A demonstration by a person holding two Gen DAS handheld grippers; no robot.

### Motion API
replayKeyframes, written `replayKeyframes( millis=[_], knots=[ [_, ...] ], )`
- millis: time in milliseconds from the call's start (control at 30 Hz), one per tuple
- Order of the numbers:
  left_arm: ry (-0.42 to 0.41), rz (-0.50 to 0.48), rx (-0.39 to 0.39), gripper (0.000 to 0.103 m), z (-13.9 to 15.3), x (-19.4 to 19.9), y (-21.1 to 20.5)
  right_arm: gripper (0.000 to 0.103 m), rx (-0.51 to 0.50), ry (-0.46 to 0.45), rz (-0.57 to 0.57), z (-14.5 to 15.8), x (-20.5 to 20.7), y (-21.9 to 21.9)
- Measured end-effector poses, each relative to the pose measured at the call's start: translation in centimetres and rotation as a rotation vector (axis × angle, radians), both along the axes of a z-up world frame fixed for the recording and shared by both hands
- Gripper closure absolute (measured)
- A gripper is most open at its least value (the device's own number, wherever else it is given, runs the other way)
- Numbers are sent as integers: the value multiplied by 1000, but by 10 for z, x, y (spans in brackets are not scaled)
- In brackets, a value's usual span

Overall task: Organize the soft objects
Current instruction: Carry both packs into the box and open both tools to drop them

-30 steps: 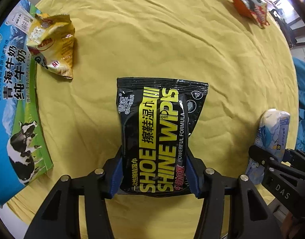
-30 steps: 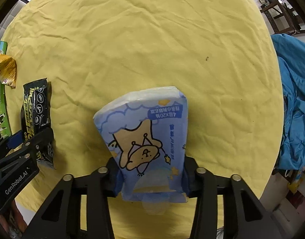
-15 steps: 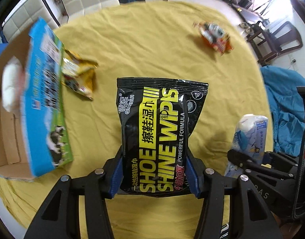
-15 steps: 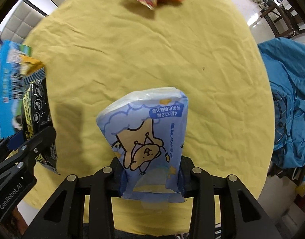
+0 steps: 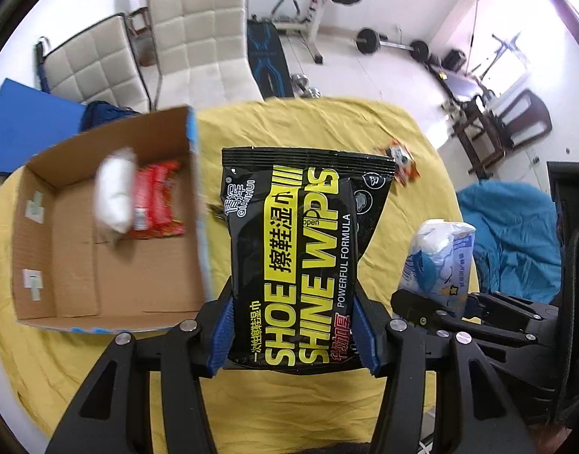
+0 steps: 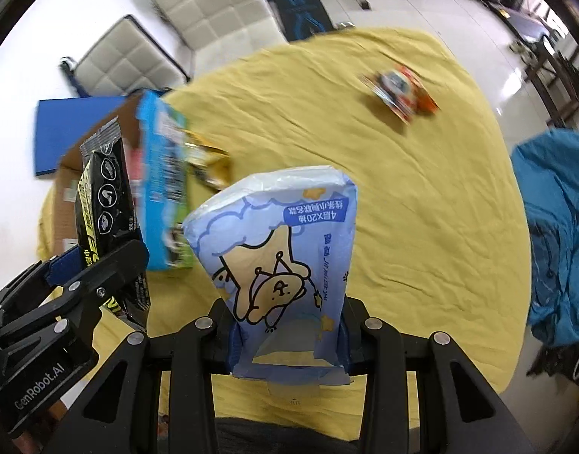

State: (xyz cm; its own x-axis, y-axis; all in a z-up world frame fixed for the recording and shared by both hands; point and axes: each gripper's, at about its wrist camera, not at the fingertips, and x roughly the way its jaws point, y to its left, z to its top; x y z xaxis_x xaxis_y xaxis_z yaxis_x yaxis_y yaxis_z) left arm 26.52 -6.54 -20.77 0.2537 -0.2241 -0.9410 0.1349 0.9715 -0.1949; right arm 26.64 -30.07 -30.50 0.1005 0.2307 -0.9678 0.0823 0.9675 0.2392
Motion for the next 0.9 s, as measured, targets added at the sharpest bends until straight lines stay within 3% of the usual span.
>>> replayKeyframes(
  millis=[67,333,467,700,900],
  knots=[
    [-12,22,-4,52,8,-1,20,63,15,-29,21,19,2,25],
    [-15,138,-26,52,18,-2,111,63,80,-78,130,44,25,105],
    [4,190,1,52,9,9,159,63,100,-70,174,41,36,147],
    [76,259,57,52,-34,41,232,63,87,6,216,-10,64,212],
    [167,265,107,52,-91,74,268,63,49,84,219,-63,81,253]
  ],
)
